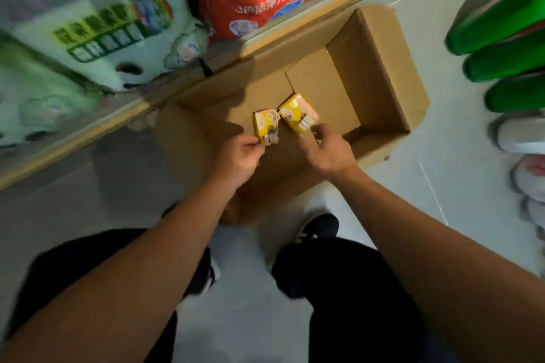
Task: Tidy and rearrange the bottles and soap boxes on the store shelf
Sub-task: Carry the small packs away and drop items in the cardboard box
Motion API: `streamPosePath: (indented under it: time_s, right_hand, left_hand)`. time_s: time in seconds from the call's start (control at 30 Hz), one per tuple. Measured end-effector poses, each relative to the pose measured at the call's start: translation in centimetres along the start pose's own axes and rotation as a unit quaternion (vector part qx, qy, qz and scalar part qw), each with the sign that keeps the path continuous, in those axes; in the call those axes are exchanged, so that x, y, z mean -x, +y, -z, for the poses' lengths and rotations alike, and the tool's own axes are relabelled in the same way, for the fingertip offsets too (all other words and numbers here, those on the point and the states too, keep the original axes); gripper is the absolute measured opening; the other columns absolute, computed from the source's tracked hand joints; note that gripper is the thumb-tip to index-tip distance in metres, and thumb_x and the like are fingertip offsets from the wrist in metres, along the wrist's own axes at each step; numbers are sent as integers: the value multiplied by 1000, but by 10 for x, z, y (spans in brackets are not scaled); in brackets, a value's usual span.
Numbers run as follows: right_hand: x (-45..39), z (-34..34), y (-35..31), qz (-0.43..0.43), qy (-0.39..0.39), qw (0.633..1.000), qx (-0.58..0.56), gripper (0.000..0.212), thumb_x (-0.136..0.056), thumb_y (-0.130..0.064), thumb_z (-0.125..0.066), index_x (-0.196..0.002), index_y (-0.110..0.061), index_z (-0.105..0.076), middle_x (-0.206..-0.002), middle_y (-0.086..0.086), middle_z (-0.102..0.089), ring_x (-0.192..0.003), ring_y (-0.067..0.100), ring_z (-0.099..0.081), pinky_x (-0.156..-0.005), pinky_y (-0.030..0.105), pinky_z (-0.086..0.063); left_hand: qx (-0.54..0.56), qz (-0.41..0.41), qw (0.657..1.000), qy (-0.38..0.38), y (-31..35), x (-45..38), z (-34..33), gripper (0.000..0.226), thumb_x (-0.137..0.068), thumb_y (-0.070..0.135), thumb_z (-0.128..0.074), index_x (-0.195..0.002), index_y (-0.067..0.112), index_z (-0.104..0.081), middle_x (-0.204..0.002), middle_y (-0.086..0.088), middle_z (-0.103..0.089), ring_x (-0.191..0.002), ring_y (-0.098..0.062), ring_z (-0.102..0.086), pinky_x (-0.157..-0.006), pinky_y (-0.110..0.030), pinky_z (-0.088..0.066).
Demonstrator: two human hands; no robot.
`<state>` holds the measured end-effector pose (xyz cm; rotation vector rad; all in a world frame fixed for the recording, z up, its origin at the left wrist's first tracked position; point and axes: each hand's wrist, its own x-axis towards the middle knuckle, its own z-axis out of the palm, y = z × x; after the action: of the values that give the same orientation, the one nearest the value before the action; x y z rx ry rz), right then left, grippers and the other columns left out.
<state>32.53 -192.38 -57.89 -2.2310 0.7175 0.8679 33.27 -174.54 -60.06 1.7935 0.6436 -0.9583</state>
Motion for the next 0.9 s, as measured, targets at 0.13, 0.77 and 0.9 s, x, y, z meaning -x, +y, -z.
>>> streamPosePath:
  time_s: [0.13,0.77,0.9]
  right_hand:
    - [162,39,-46,-48,-10,994,-99,55,-89,-47,-59,-136,-21,-48,-130,0,-58,-103,15,-58,-77,19,-44]
    - [585,98,-167,44,-47,984,-164,30,-84,-54,-55,-110,-37,-51,-97,-27,-53,-87,-4,-52,-68,23,-39]
    - [622,68,-142,87,-103,983,-127,33,-86,-54,-56,-113,-36,-53,-107,-18,-58,-94,0,-53,-77,28,-40]
  left_hand:
    - [70,32,997,-14,33,147,60,15,-95,9,-52,-88,20,-60,-74,-3,-63,-56,-13,-56,-53,-24,-44]
    - [63,-59,996,-7,51,577,236,13,-95,29,-53,-103,29,-64,-92,3,-73,-79,-16,-71,-67,-28,-58]
    - [135,-39,989,53,-12,630,231,18,-96,28,-52,-112,27,-60,-99,0,-70,-83,-17,-68,-72,-31,-57]
